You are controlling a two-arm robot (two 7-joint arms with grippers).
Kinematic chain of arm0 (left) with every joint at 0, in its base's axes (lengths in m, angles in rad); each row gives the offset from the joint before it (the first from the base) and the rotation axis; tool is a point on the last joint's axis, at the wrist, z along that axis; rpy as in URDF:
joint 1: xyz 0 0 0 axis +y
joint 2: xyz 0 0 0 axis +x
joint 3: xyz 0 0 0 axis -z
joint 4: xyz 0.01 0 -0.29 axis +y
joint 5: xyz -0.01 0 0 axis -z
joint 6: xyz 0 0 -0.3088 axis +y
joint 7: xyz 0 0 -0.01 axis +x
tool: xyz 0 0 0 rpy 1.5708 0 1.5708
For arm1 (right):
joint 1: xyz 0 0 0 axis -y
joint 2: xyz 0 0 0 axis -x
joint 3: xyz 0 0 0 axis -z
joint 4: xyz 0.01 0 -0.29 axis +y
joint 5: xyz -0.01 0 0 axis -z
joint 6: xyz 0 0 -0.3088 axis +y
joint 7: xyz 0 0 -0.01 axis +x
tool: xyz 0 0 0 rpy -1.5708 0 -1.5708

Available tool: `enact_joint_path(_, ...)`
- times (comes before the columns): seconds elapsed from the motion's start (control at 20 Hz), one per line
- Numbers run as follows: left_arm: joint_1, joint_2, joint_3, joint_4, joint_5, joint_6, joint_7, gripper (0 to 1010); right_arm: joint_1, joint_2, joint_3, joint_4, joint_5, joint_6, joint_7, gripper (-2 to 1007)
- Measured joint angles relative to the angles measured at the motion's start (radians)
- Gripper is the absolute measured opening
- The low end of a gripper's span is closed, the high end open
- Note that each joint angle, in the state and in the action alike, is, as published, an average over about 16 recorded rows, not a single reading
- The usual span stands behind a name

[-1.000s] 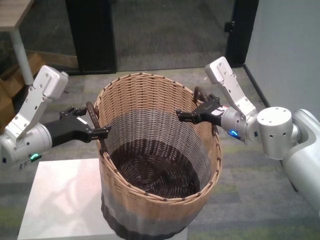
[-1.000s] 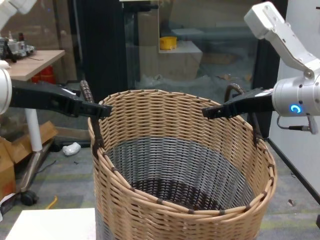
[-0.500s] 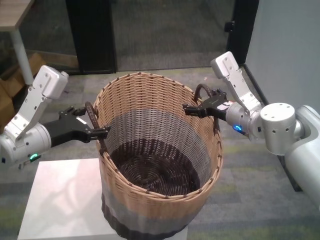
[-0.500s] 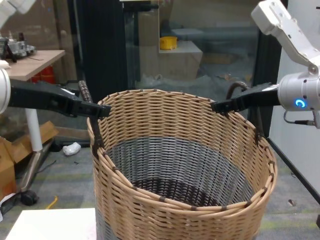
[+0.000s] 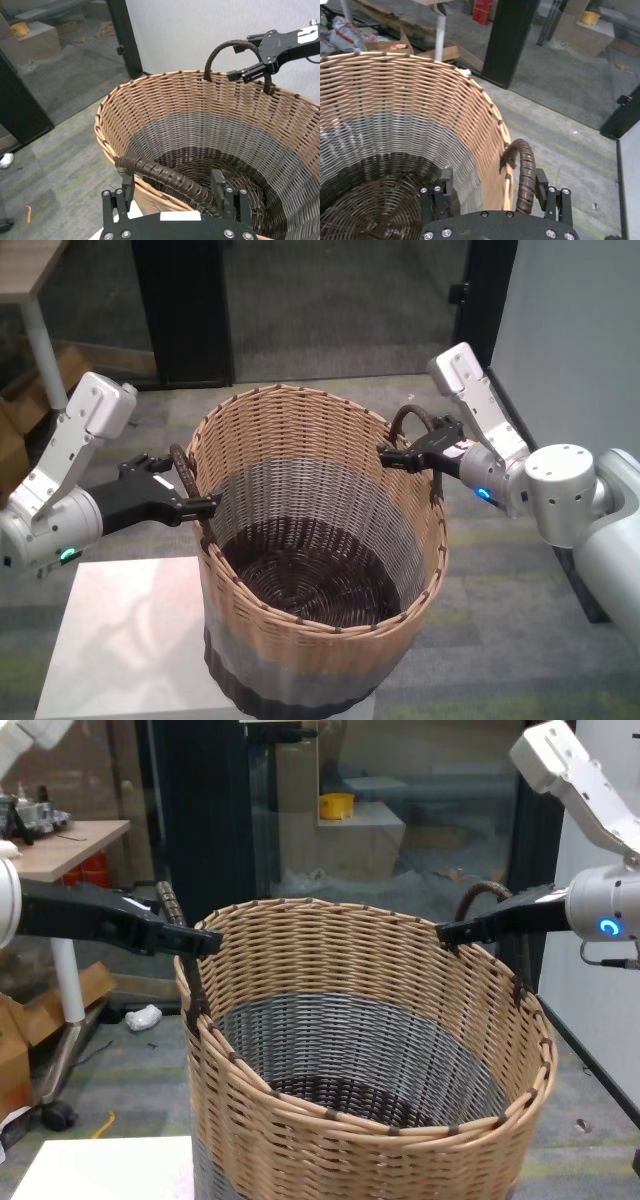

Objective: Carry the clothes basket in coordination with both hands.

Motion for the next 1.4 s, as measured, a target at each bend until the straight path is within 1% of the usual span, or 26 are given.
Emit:
enact_joint_path(0.35,0.0,0.002,0.0,-0.001,0.001,-0.001,-0.001,1002,0.003,-0.001,0.017,0.003,-0.016,-0.006,0.002,1005)
enact_joint_path(0.7,0.004,0.009,-0.002,-0.016,0.004,-0.003,-0.002,1002,-0.002,0.01,0.038,-0.03,-0.023,0.002,0.01,1005)
enact_joint_path(0.85,0.006,0.014,-0.003,-0.027,0.005,-0.002,-0.002,1002,-0.008,0.018,0.05,-0.054,-0.021,0.009,0.017,1005)
enact_joint_path(1.05,0.008,0.024,-0.005,-0.049,0.009,0.002,-0.002,1002,-0.019,0.032,0.071,-0.1,-0.009,0.024,0.029,1005)
enact_joint_path(1.4,0.005,0.047,-0.005,-0.097,0.028,0.015,-0.003,1002,-0.046,0.055,0.108,-0.191,0.036,0.055,0.053,1005)
